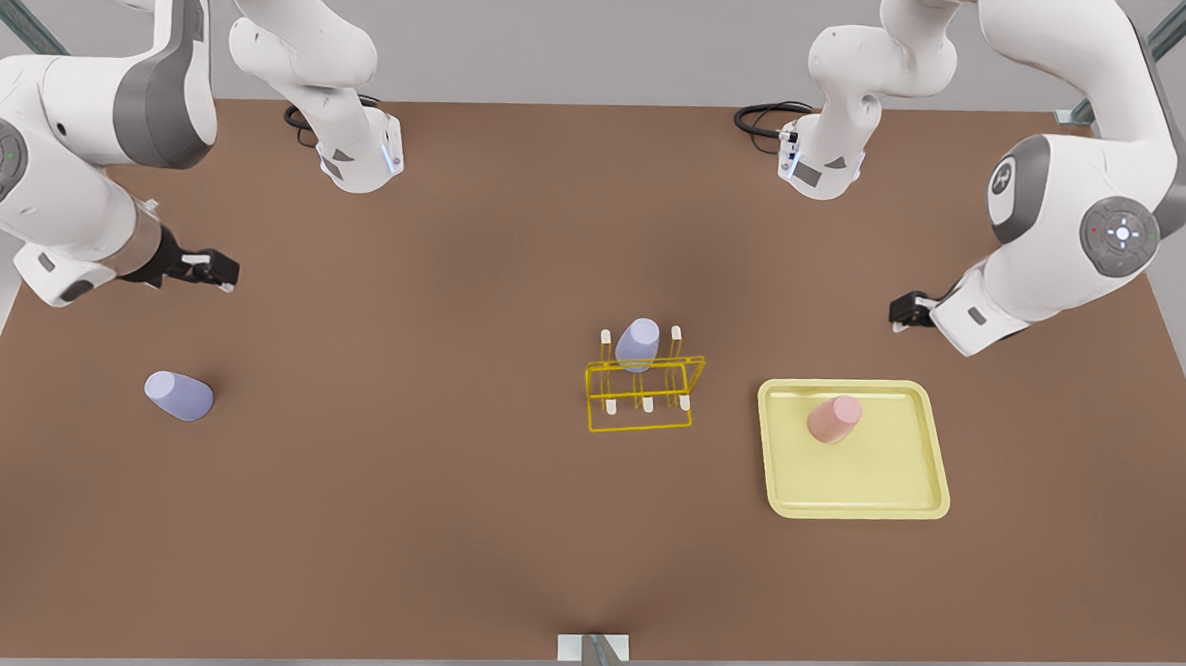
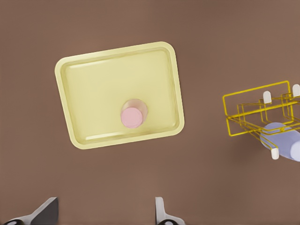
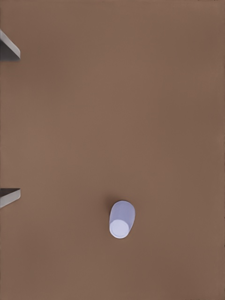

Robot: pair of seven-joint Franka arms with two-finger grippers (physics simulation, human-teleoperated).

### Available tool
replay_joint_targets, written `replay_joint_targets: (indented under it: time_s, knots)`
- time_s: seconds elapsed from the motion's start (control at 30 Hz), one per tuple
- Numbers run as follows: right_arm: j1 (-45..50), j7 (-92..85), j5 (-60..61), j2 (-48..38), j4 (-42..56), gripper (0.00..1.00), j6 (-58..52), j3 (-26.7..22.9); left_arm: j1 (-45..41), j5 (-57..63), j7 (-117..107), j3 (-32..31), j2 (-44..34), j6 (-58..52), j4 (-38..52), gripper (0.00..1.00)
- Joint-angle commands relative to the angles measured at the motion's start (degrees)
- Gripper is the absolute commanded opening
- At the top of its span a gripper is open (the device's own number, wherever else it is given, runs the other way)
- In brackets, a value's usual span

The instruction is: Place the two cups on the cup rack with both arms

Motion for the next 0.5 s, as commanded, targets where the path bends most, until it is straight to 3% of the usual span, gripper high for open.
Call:
replay_joint_targets:
  time_s: [0.0,0.07,0.1,0.17,0.23,0.3,0.47]
  knots:
    - [-0.11,1.09,0.18,-0.06,-0.01,1.0,2.24,0.09,0.0,0.02,-0.38,0.0,-0.09,0.45,-0.14,1.0]
    - [-0.11,0.48,-0.7,1.17,-0.01,1.0,2.15,0.01,-0.17,0.02,-0.38,0.0,0.18,3.15,-3.37,1.0]
    - [-1.95,-3.64,-0.61,6.25,1.64,1.0,2.59,-0.52,-1.05,0.2,-0.55,0.08,0.26,14.39,-11.45,1.0]
    - [-5.99,-3.92,-1.31,17.86,6.75,1.0,6.52,-3.77,-0.61,0.11,-0.91,0.7,2.37,29.42,-17.44,1.0]
    - [-9.95,-4.09,-1.05,21.74,6.84,1.0,11.63,-4.48,-1.23,0.02,-1.17,0.7,4.39,39.64,-21.23,1.0]
    - [-13.02,-5.75,0.09,24.28,6.84,1.0,15.77,-4.39,-1.23,0.11,-1.0,0.7,8.61,45.79,-21.23,1.0]
    - [-16.28,-10.16,1.85,30.53,5.79,1.0,26.32,-4.39,-1.58,0.11,-0.91,0.7,13.18,47.82,-21.14,1.0]
